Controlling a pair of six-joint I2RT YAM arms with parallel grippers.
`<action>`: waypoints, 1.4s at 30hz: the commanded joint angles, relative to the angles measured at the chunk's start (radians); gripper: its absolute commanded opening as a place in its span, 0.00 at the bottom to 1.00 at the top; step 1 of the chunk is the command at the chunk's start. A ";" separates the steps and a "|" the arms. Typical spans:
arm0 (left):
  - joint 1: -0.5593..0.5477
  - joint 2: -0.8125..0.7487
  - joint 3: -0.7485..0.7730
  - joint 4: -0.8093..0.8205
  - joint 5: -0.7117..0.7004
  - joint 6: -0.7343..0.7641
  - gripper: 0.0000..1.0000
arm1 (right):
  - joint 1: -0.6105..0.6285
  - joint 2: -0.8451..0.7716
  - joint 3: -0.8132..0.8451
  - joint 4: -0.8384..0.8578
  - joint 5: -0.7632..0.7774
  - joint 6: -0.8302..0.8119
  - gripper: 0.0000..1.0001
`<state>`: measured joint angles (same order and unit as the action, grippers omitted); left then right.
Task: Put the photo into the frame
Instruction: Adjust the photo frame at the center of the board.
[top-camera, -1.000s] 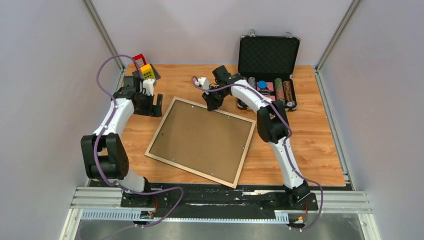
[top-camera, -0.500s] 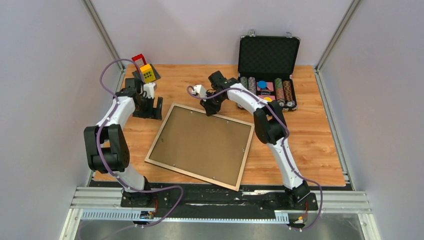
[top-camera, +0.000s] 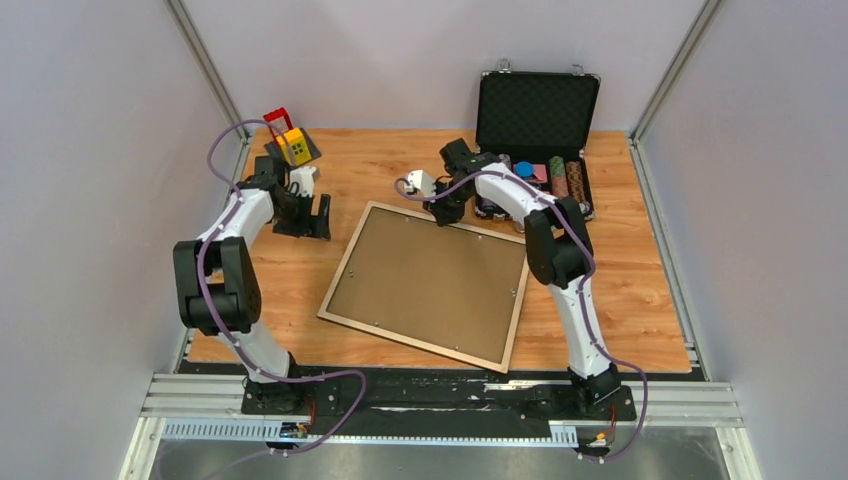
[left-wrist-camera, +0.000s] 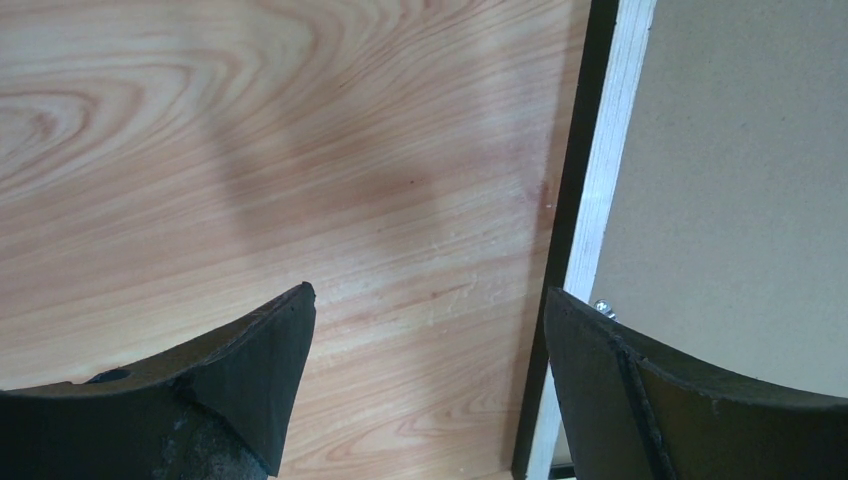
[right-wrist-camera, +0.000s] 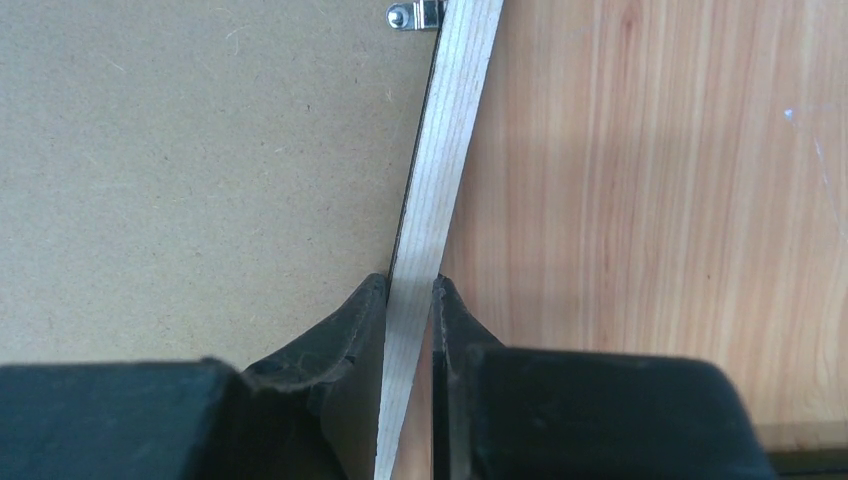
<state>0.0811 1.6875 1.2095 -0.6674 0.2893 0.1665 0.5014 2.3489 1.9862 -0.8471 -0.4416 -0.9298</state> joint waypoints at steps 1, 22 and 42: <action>0.001 0.038 0.050 0.016 0.071 0.022 0.92 | -0.015 -0.029 -0.041 -0.009 0.087 -0.142 0.00; -0.208 0.028 -0.015 -0.035 0.035 0.071 0.89 | -0.012 -0.108 -0.190 0.199 0.037 0.280 0.24; -0.265 0.040 -0.082 -0.037 -0.060 0.046 0.79 | -0.013 -0.171 -0.259 0.262 0.054 0.486 0.27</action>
<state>-0.1707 1.7466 1.1236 -0.7238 0.2405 0.2260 0.4881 2.2234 1.7390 -0.5766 -0.3618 -0.4892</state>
